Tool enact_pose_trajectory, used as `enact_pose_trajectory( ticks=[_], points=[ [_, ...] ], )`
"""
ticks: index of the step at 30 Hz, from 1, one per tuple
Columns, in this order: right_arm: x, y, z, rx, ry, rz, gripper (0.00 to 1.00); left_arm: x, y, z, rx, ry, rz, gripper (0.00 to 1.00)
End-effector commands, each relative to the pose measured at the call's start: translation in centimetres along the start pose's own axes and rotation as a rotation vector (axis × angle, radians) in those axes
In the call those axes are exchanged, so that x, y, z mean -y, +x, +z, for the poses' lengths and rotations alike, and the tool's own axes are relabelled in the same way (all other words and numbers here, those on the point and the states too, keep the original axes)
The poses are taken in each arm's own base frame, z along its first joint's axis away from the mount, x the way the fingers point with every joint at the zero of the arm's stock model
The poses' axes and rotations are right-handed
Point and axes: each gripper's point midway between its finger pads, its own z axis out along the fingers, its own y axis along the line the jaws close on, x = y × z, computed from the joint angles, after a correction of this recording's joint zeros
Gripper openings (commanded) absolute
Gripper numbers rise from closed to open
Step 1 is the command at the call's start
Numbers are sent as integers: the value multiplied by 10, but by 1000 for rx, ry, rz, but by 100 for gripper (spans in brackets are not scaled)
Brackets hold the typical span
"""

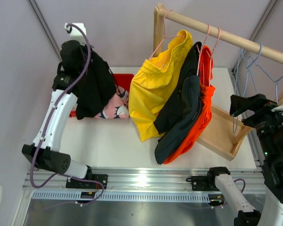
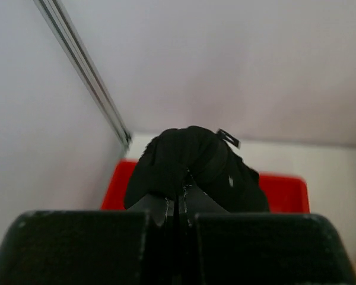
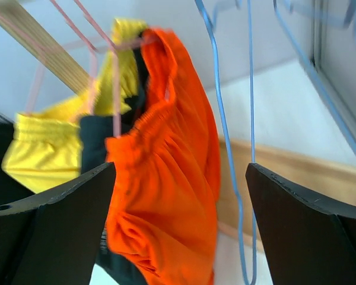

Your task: Remove the shorts from the hanger

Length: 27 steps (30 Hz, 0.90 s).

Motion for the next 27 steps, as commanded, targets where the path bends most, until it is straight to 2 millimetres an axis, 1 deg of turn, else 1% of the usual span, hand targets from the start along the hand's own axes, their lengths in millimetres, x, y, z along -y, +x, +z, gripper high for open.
enact_pose_trajectory(
  ticks=[1, 2, 3, 4, 5, 6, 7, 8, 9, 10, 11, 12, 13, 14, 15, 16, 17, 18, 19, 20, 21, 22, 23, 25, 26, 27],
  points=[
    [-19, -33, -17, 97, -84, -13, 99, -2, 34, 17, -34, 19, -154, 1],
    [-27, -37, -20, 112, -130, -22, 99, 2, 61, 23, -95, 23, -149, 4],
    [-47, -44, -24, 136, -237, -33, 99, 2, 71, 26, -119, 26, -154, 18],
    [-54, -45, -23, 136, -276, -37, 99, 4, 81, 27, -145, 31, -164, 41],
    [-62, -47, -22, 138, -314, -33, 99, 7, 91, 29, -173, 40, -166, 67],
    [-70, -52, -19, 145, -349, -27, 99, 9, 100, 31, -199, 46, -172, 99],
    [-87, -47, 4, 89, -415, -11, 99, 17, 107, 21, -246, 88, -201, 99],
    [-87, -46, 5, 85, -414, -11, 99, 17, 107, 21, -247, 89, -201, 99],
    [-92, -46, 12, 78, -434, 0, 97, 18, 105, 15, -243, 100, -213, 99],
    [-93, -43, 26, 55, -432, 5, 96, 16, 103, 2, -233, 108, -224, 99],
    [-94, -42, 33, 48, -432, 8, 95, 16, 98, -7, -219, 127, -236, 99],
    [-96, -43, 40, 51, -437, 6, 94, 17, 102, -16, -223, 140, -238, 99],
    [-97, -43, 47, 49, -436, 7, 93, 13, 97, -32, -203, 153, -243, 99],
    [-97, -38, 59, 29, -431, 10, 92, 15, 104, -40, -216, 170, -236, 99],
    [-99, -38, 65, 29, -436, 8, 91, 15, 103, -48, -211, 180, -234, 99],
    [-100, -38, 69, 25, -440, 13, 90, 10, 94, -62, -184, 191, -237, 99],
    [-100, -34, 80, 9, -431, 13, 89, 12, 114, -68, -221, 197, -228, 99],
    [-101, -36, 84, 17, -433, 14, 86, 10, 114, -75, -217, 200, -229, 99],
    [-101, -34, 88, 13, -430, 17, 85, 6, 108, -87, -189, 206, -234, 99],
    [-100, -31, 97, 4, -423, 20, 84, 9, 123, -91, -213, 219, -227, 99],
    [-99, -28, 102, -7, -416, 24, 80, 8, 123, -95, -207, 223, -226, 99],
    [-99, -26, 106, -15, -413, 25, 78, 7, 128, -99, -211, 225, -219, 99],
    [-97, -22, 112, -24, -404, 25, 72, 5, 129, -105, -203, 227, -218, 99],
    [-94, -16, 119, -40, -390, 28, 62, 4, 133, -108, -201, 225, -218, 99],
    [-94, -15, 120, -39, -388, 33, 54, 4, 135, -111, -198, 229, -218, 99],
    [-93, -12, 122, -43, -382, 35, 52, 6, 136, -111, -195, 239, -221, 99]
  ],
)
